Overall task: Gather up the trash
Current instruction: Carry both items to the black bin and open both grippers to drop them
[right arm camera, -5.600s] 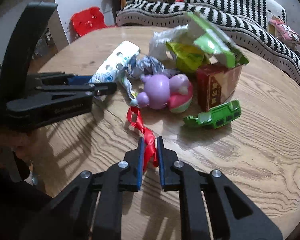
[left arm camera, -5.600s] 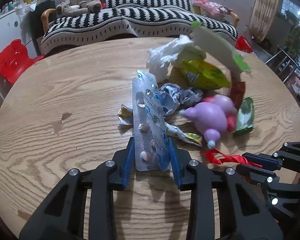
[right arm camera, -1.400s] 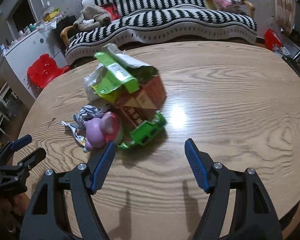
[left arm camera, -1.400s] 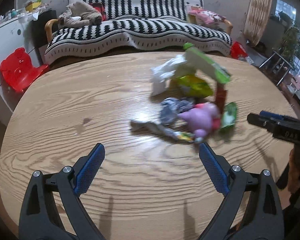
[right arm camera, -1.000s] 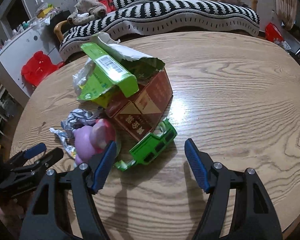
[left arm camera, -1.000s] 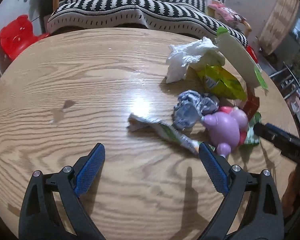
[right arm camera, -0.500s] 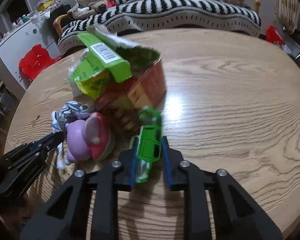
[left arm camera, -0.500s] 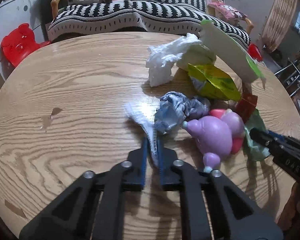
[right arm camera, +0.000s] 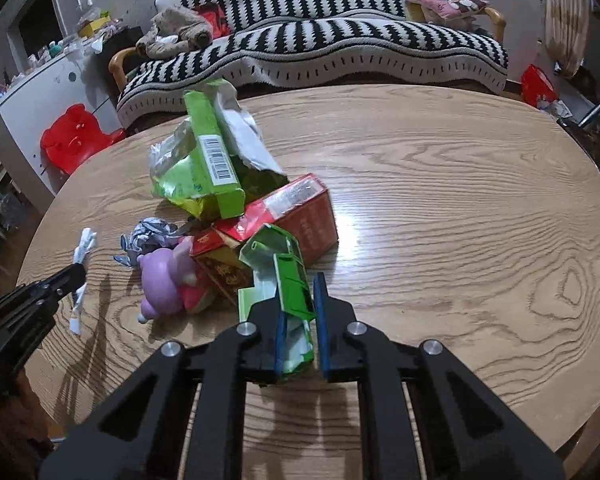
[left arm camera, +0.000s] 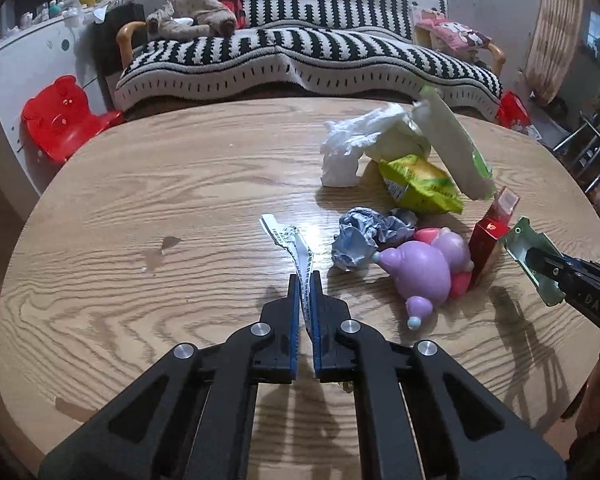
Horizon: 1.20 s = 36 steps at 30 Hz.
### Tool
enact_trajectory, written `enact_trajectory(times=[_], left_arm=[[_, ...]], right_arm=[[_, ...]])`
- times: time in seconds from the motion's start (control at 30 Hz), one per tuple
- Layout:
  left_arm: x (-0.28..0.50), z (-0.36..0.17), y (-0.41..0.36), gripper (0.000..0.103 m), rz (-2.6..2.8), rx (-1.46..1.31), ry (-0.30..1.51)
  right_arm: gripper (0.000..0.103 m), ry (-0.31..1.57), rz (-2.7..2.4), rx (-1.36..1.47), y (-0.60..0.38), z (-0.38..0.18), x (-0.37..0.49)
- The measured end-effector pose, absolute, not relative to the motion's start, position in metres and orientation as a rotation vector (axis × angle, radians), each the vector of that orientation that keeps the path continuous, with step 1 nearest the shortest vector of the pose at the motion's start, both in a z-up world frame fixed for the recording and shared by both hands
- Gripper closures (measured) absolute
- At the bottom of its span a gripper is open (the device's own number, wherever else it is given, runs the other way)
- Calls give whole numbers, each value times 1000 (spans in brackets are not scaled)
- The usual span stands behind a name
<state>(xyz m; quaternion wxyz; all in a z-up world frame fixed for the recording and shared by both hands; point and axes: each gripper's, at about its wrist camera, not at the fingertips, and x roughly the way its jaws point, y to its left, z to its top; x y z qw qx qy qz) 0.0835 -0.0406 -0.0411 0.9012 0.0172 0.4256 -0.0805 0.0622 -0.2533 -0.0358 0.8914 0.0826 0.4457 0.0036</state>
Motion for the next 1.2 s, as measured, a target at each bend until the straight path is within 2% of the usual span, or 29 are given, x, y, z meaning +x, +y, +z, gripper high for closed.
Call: enact_trajectory(times=[0.37,0.97,1.2], left_arm=[[63,-15,-87,99,-280,60,833],[-38,-11,-324,99,-788,212,738],[-110,-40,-427,99,-1090,277,797]], right_arm=[[90,827,-46,187,-302,-3,15],[90,772,-412,338,-511,7,-153],[90,796,-580,442,-584,-18,-233]])
